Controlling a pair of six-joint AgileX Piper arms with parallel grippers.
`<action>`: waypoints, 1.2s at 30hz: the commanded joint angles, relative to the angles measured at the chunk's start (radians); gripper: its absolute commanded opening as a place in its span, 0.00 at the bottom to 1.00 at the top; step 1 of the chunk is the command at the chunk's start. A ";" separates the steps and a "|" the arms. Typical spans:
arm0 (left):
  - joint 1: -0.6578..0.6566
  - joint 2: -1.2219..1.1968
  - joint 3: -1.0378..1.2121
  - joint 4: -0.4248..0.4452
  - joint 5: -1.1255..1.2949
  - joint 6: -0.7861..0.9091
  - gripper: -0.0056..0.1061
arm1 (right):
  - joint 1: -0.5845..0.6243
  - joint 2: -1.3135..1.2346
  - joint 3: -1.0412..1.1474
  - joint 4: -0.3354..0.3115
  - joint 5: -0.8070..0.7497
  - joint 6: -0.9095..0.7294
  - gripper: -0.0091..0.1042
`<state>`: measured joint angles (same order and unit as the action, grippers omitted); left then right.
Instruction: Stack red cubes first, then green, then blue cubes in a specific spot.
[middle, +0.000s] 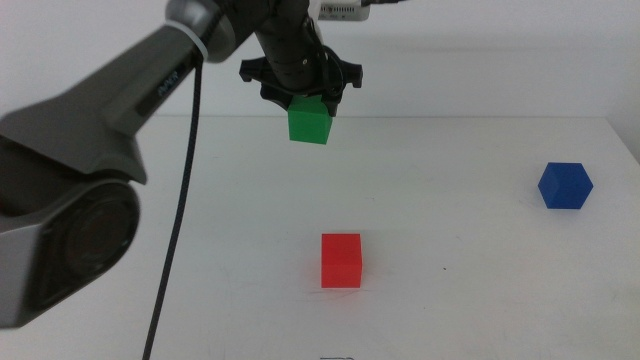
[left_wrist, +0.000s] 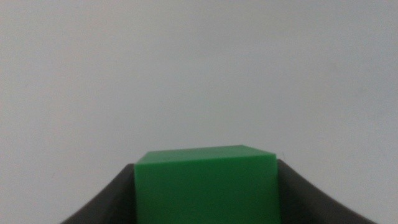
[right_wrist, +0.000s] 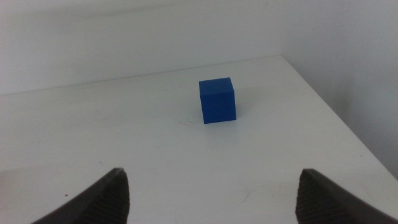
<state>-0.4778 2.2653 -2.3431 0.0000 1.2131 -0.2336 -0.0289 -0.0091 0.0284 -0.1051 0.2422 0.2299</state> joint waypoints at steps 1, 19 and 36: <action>-0.033 -0.116 0.019 0.039 -0.004 -0.044 0.14 | -0.006 -0.022 -0.018 -0.013 -0.071 -0.012 0.79; -0.257 -0.522 0.672 0.267 -0.256 -0.545 0.14 | -0.006 -0.022 -0.018 -0.013 -0.071 -0.012 0.79; -0.311 -0.456 0.731 0.257 -0.293 -0.657 0.14 | -0.006 -0.022 -0.018 -0.013 -0.072 -0.012 0.79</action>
<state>-0.7841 1.8583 -1.5853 0.2475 0.9450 -0.8741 -0.0289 -0.0091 0.0284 -0.1051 0.2422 0.2299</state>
